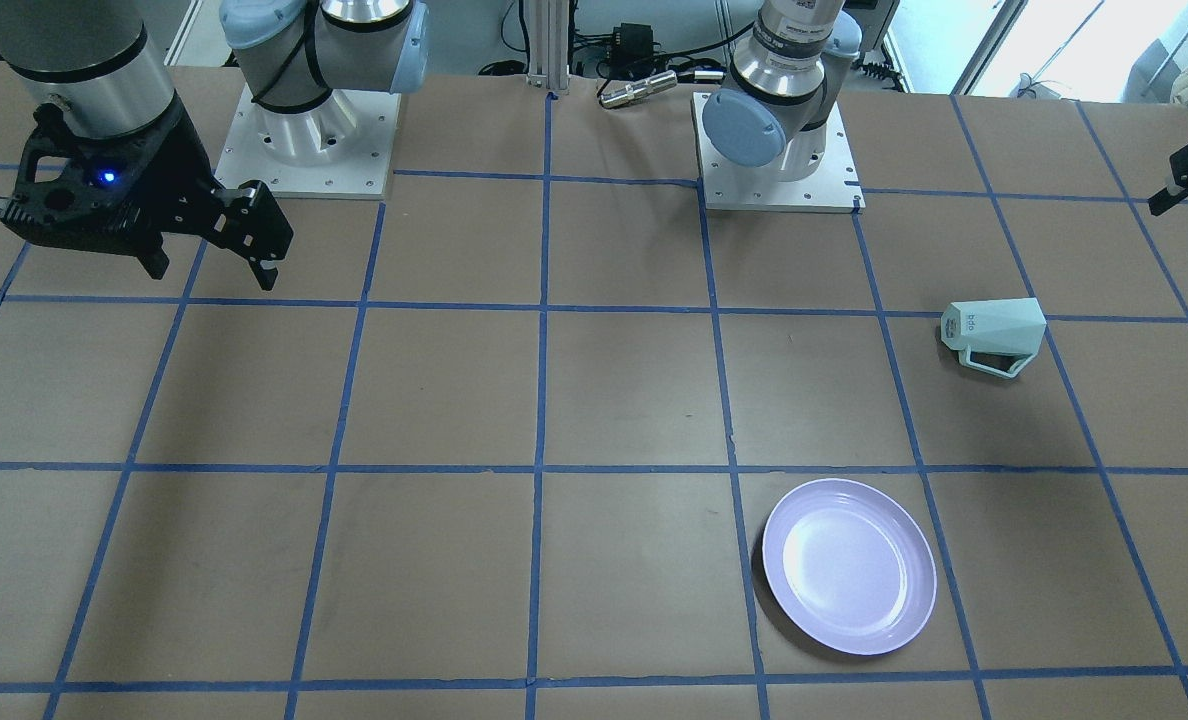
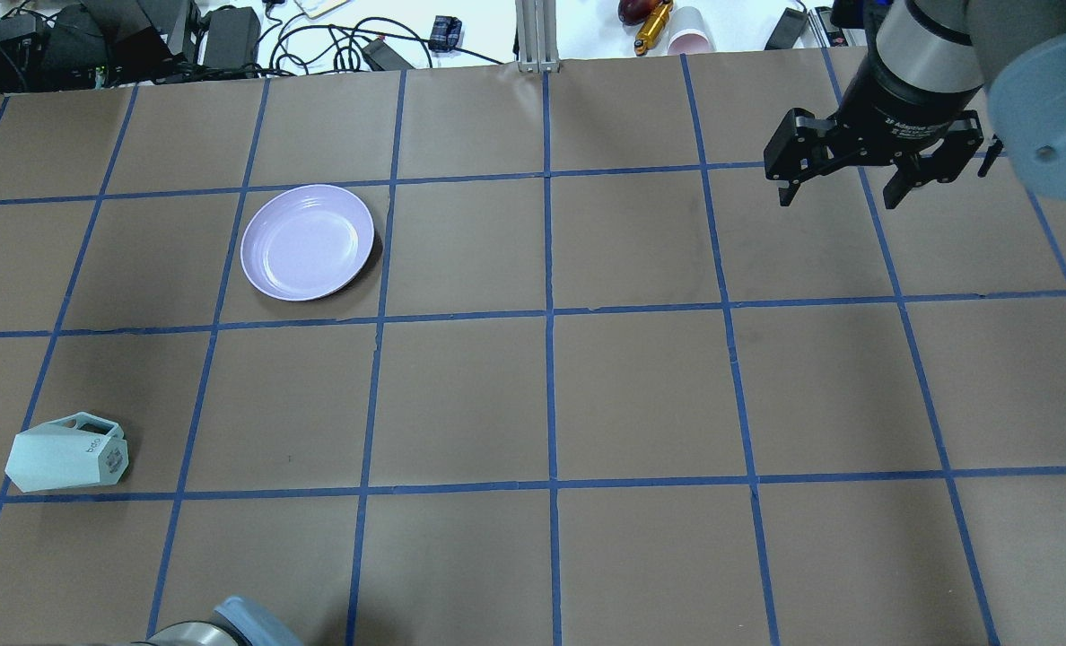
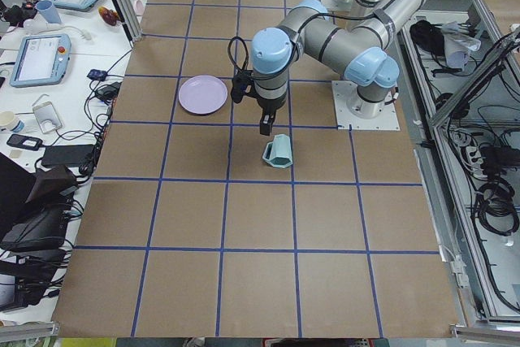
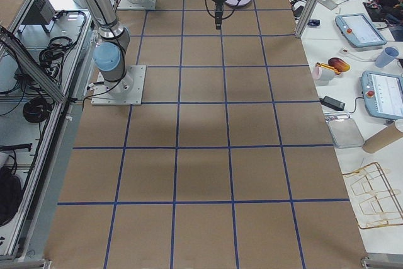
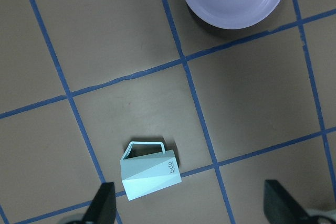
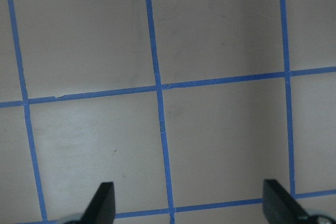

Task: Flip cup and place on plate
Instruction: 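Lower the left gripper over the mug lying on its side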

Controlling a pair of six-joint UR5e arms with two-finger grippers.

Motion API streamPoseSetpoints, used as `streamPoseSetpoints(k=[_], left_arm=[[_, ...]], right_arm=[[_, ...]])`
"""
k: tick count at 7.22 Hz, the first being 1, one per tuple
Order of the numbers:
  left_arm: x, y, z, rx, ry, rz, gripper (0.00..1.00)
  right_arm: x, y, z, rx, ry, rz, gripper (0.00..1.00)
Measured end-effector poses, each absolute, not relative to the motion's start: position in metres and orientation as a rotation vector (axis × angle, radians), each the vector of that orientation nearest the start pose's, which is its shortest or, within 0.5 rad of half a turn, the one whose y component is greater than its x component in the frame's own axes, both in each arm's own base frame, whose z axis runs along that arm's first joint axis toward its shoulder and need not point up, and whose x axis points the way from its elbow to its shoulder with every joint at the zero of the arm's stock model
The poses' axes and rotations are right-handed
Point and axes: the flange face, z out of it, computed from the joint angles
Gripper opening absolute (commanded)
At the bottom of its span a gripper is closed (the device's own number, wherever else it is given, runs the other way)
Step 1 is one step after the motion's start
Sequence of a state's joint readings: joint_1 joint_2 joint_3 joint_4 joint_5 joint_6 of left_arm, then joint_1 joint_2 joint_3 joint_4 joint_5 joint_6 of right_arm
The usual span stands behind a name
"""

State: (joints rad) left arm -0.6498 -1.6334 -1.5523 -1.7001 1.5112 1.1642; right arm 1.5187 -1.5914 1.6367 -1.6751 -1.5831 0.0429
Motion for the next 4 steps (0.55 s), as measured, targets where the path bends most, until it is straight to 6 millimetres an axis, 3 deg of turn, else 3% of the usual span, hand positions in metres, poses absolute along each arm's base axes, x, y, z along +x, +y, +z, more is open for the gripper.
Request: streamPoseSetpoints(k=[4], left_arm=[[0.380,-0.392,0.403,0.406,3.383,-0.003,1.00]], right_arm=[[0.106,-0.494,0.476,0.150,3.149,-0.094,1.00]])
